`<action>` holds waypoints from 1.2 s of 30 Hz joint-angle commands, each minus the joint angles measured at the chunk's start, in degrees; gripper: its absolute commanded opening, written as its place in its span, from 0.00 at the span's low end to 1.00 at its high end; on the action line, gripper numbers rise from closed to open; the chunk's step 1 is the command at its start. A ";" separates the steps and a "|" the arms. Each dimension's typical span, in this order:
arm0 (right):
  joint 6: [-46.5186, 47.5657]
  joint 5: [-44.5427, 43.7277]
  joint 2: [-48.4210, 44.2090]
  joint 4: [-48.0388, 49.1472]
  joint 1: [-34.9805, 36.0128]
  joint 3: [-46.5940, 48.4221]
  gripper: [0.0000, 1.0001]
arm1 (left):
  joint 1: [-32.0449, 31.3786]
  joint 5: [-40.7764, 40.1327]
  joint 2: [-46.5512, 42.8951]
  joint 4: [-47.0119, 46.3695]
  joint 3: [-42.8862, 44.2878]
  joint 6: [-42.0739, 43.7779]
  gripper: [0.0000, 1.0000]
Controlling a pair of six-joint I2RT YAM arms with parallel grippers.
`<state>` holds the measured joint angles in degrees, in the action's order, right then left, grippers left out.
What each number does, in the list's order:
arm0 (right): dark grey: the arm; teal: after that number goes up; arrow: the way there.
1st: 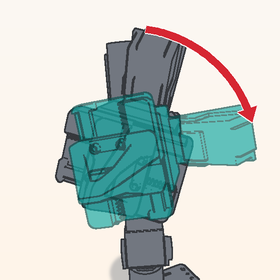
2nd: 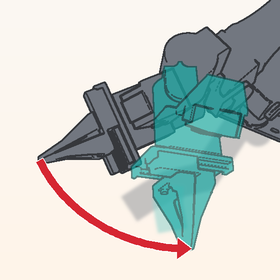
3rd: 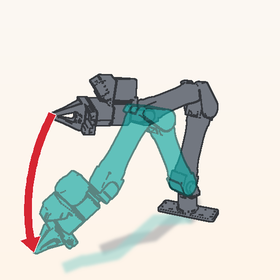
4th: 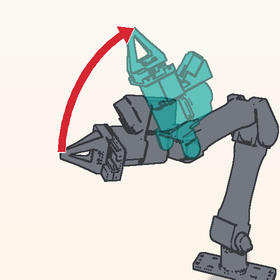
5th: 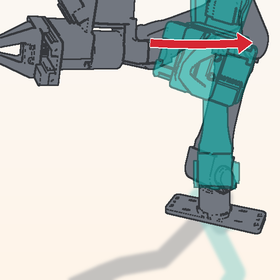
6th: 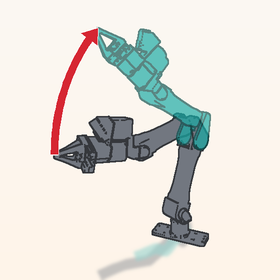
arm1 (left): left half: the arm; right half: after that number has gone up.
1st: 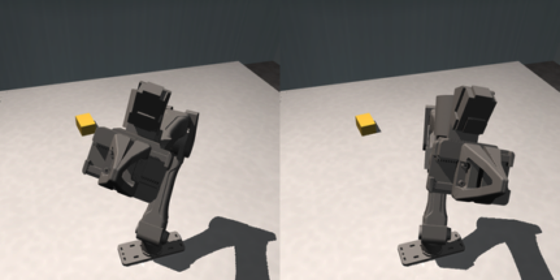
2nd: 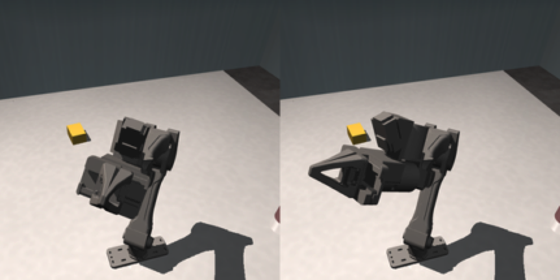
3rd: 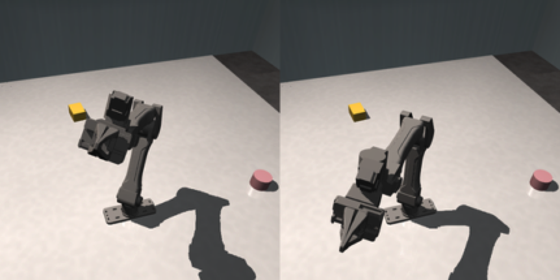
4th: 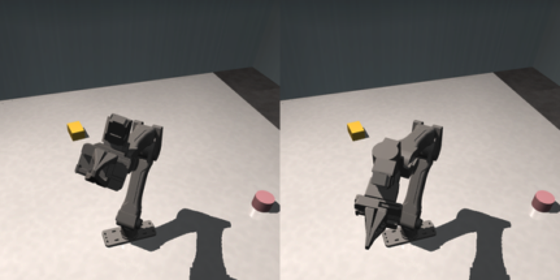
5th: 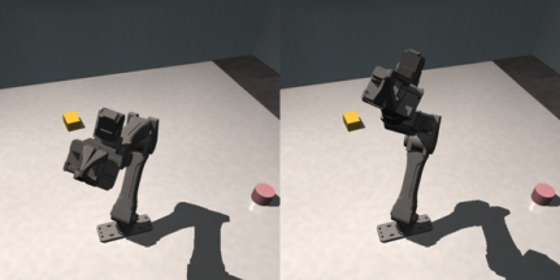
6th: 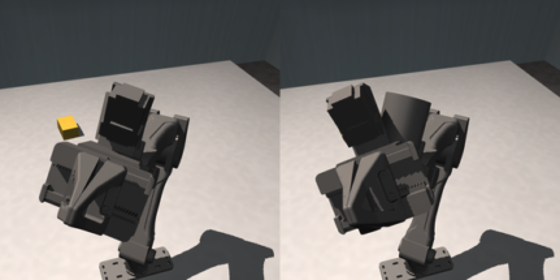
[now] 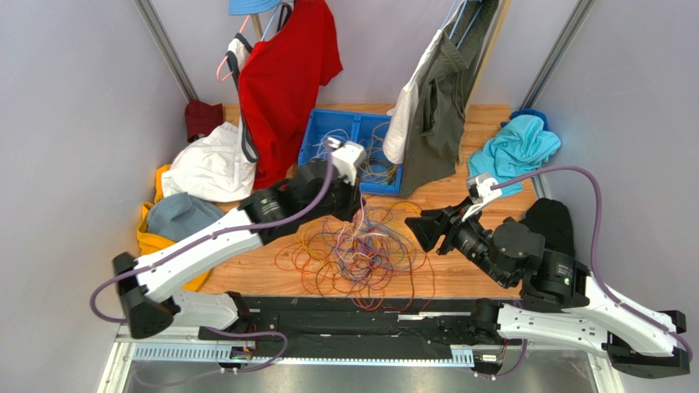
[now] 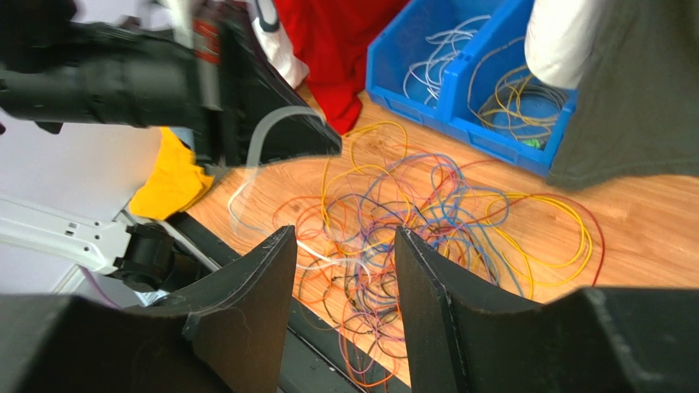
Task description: Untangle the cables
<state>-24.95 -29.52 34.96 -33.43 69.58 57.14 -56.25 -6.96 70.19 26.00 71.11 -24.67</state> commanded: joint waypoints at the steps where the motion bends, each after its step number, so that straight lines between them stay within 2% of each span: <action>1: -2.99 -0.81 -0.86 2.40 0.12 -3.88 0.51 | 1.40 0.81 9.24 26.80 9.27 5.06 0.00; 3: -2.91 0.42 -1.29 4.24 0.12 -5.46 0.51 | 1.41 1.77 13.73 31.54 12.81 6.55 0.00; 6: -2.47 2.62 -1.21 7.67 0.20 -8.62 0.52 | 1.41 3.35 16.38 33.33 17.65 6.82 0.00; 14: 1.30 4.12 4.14 14.70 0.12 -9.95 0.56 | 1.32 9.41 15.15 29.11 17.75 5.68 0.00; 25: 2.89 5.96 16.97 20.77 -0.23 -6.70 0.54 | 1.23 10.91 12.61 28.58 16.52 5.59 0.00; 26: 2.72 6.05 17.77 20.86 -0.24 -6.52 0.51 | 1.23 10.92 12.43 28.23 15.99 5.59 0.00; 27: 2.45 5.62 18.38 20.95 -0.32 -6.00 0.37 | 1.23 10.92 11.99 28.14 15.81 5.59 0.00; 29: 2.19 4.30 19.27 20.60 -0.32 -5.90 0.19 | 1.23 10.74 11.20 28.14 15.46 5.68 0.00; 30: 1.93 3.68 19.09 20.34 -0.41 -5.90 0.02 | 1.23 10.65 10.41 28.23 15.20 5.77 0.00; 36: 2.01 0.16 15.58 17.79 -0.85 -6.61 0.00 | 1.23 10.21 5.93 26.30 11.95 6.12 0.00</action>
<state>-23.07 -25.98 53.52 -16.21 69.30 48.45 -54.98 2.74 80.51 54.65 85.06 -19.92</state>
